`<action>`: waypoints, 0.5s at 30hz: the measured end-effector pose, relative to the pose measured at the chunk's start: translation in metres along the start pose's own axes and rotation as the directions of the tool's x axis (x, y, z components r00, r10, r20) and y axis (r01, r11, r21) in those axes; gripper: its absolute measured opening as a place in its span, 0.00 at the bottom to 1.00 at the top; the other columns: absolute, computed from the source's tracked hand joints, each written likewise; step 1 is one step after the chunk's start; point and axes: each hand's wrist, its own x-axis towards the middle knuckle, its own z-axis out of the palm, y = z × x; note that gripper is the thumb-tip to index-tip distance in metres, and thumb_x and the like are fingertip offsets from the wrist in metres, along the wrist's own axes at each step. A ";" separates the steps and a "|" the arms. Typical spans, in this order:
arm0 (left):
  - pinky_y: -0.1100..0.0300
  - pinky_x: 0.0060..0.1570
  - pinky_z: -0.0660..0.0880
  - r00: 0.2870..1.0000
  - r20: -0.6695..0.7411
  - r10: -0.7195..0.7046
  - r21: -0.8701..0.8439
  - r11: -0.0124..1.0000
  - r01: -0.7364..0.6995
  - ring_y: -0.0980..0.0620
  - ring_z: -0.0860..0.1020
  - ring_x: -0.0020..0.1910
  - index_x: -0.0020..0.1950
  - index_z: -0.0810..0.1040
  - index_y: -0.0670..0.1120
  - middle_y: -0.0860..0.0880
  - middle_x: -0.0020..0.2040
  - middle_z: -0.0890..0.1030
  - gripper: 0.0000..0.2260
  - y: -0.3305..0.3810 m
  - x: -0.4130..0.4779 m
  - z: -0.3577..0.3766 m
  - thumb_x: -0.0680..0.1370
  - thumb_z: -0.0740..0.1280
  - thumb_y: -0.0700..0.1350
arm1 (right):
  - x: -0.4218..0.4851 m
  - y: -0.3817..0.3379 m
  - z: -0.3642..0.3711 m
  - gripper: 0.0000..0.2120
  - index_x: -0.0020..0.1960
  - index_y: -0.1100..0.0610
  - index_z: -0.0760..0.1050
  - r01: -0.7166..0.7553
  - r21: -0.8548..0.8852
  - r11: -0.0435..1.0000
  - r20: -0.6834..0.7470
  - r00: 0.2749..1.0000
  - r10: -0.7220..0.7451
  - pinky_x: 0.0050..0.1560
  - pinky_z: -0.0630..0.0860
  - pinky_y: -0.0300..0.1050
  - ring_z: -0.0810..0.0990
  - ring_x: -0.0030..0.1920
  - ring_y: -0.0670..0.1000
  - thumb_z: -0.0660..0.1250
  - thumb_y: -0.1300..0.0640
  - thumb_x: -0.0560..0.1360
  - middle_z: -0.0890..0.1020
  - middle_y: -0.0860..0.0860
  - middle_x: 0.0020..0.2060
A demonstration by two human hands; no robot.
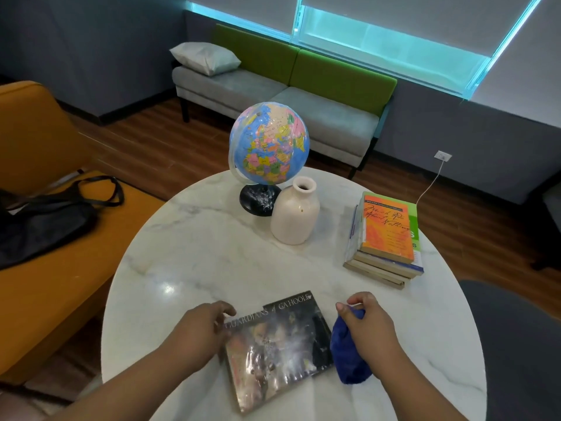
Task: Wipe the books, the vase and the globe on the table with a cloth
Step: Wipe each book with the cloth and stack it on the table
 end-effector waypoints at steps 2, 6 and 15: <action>0.76 0.43 0.65 0.998 0.014 0.064 0.055 0.996 -0.065 0.61 0.74 0.47 0.58 0.76 0.56 0.56 0.53 0.75 0.14 -0.003 -0.003 0.007 0.74 0.70 0.46 | -0.003 0.001 0.002 0.07 0.46 0.51 0.69 0.054 -0.028 0.998 -0.073 0.996 -0.056 0.37 0.67 0.35 0.75 0.41 0.43 0.67 0.51 0.77 0.78 0.48 0.41; 0.75 0.59 0.59 0.992 0.056 0.117 0.120 0.985 -0.123 0.60 0.68 0.67 0.72 0.67 0.50 0.58 0.70 0.65 0.29 -0.011 -0.013 0.014 0.74 0.71 0.52 | -0.016 0.015 0.018 0.03 0.47 0.49 0.72 0.197 -0.175 0.965 -0.075 0.974 -0.213 0.45 0.67 0.36 0.75 0.46 0.43 0.66 0.55 0.77 0.76 0.47 0.47; 0.63 0.73 0.55 0.989 0.084 0.123 0.273 0.951 -0.141 0.56 0.49 0.77 0.79 0.44 0.49 0.56 0.79 0.43 0.57 -0.008 -0.032 0.032 0.61 0.71 0.69 | -0.017 0.044 0.034 0.14 0.65 0.44 0.70 0.483 -0.427 0.764 0.246 0.875 -0.416 0.53 0.62 0.23 0.69 0.53 0.39 0.61 0.53 0.80 0.69 0.46 0.60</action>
